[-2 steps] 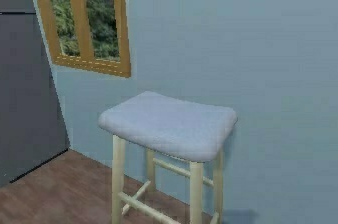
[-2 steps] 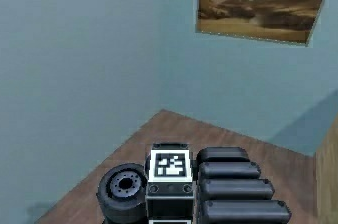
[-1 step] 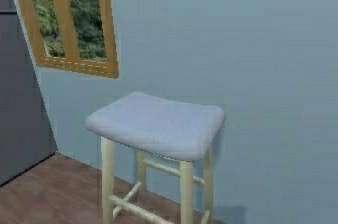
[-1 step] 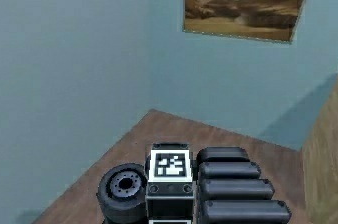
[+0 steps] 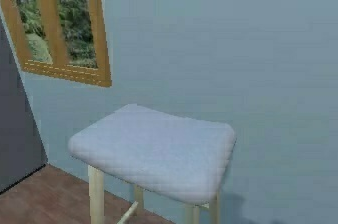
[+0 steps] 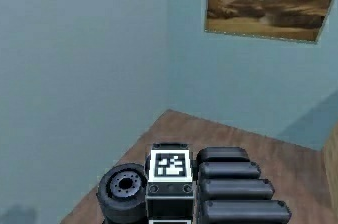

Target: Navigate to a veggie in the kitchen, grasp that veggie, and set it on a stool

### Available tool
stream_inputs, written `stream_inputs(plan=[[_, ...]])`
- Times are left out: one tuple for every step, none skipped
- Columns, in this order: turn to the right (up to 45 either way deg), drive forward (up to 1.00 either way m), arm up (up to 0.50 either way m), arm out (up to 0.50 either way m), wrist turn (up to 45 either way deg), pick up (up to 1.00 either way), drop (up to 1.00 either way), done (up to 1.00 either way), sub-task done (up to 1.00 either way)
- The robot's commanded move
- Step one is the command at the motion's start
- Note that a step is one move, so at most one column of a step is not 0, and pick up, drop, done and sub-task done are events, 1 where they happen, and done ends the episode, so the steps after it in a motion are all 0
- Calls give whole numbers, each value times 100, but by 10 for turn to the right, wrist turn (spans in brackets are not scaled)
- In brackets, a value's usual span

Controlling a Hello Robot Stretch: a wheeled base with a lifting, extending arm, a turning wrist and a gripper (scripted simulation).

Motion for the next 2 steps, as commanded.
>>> stream_inputs(plan=[[-450, 0, 0, 0, 0, 0, 0, 0, 0], [-120, 0, 0, 0, 0, 0, 0, 0, 0]])
